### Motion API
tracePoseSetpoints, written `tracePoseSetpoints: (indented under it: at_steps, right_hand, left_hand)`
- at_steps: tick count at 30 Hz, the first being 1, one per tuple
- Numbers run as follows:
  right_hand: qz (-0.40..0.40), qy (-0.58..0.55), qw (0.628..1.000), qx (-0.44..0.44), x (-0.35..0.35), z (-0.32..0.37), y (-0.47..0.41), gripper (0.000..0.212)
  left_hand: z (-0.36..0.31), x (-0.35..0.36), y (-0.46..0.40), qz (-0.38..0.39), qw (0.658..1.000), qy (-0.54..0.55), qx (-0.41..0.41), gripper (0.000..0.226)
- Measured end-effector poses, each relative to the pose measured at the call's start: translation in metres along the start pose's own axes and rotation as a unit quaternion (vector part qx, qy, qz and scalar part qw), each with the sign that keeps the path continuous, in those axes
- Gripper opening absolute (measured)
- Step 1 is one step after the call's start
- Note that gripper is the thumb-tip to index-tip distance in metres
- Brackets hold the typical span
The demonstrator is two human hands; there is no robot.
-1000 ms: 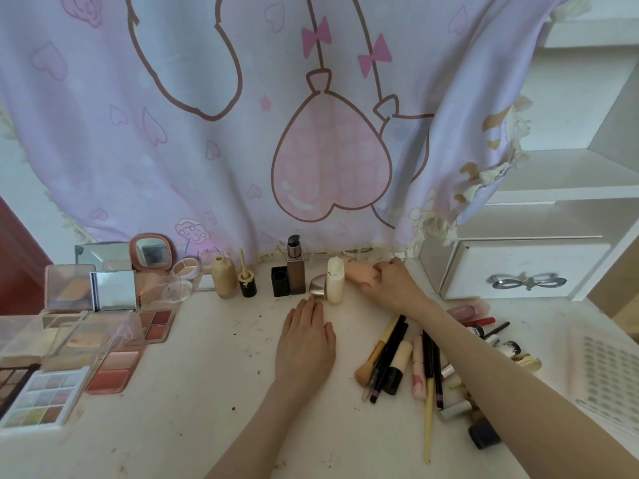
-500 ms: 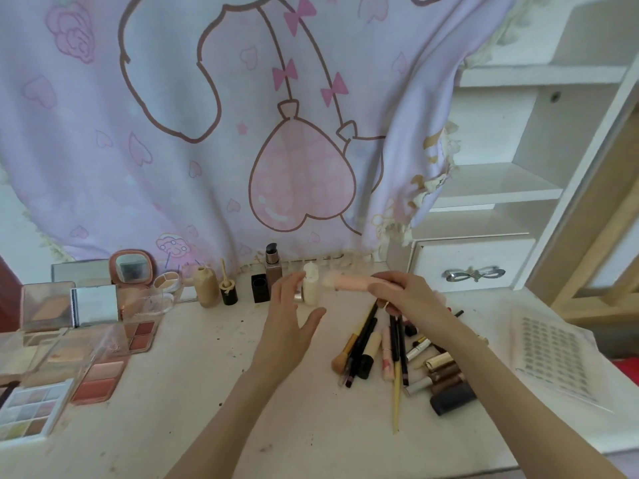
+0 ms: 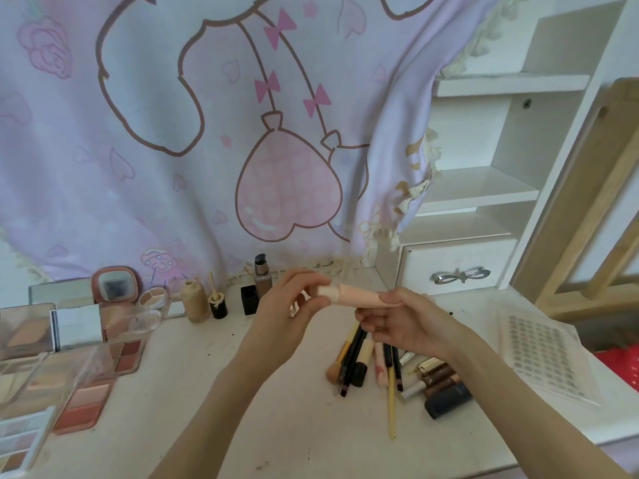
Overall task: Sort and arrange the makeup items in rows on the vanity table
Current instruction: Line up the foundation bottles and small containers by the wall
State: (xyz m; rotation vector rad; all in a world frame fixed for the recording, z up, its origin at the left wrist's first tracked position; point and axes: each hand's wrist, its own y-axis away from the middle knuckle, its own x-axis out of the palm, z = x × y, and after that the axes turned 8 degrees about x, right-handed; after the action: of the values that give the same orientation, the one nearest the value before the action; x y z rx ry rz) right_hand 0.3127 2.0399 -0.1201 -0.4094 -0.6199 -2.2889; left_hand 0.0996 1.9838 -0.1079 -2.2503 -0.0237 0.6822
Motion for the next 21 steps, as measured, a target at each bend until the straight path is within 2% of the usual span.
tracePoseSetpoints:
  at_steps: [4,6,7,10,12,14,15,17,19,21]
  right_hand:
    - [0.045,0.138,0.989,0.032,0.001,0.008,0.003,0.064]
    - [0.040,0.237,0.970,0.042,0.009,0.012,0.002,0.057]
    - [0.024,0.305,0.951,0.048,0.015,0.013,0.002,0.050]
    - [-0.052,0.499,0.863,0.055,0.035,0.012,-0.006,0.036]
    - [-0.110,0.579,0.808,0.011,0.045,0.006,-0.017,0.025]
    - [-0.175,0.645,0.742,-0.051,0.050,0.002,-0.027,0.026]
    - [-0.190,0.649,0.733,-0.070,0.051,0.001,-0.031,0.026]
    - [-0.191,0.629,0.750,-0.072,0.047,0.001,-0.034,0.025]
    - [-0.185,0.615,0.765,-0.051,0.039,0.002,-0.033,0.021]
    - [-0.186,0.601,0.776,-0.044,0.030,0.003,-0.031,0.017]
  left_hand:
    - [-0.001,-0.001,0.002,0.005,1.000,0.009,-0.006,0.032]
    - [0.000,-0.003,0.005,0.005,1.000,0.013,-0.016,0.032]
    - [0.000,-0.003,0.006,0.010,1.000,0.010,-0.019,0.031]
    - [0.001,-0.003,0.008,0.036,0.999,-0.007,-0.040,0.022]
    - [0.005,-0.001,0.007,0.016,0.995,-0.029,-0.098,0.010]
    - [0.011,0.002,0.007,-0.018,0.983,-0.043,-0.177,0.016]
    - [0.013,0.002,0.006,-0.028,0.977,-0.034,-0.210,0.021]
    - [0.016,-0.001,0.005,-0.031,0.972,-0.010,-0.234,0.024]
    - [0.018,-0.007,0.007,-0.011,0.978,0.015,-0.206,0.022]
    - [0.020,-0.012,0.010,0.048,0.989,0.039,-0.132,0.028]
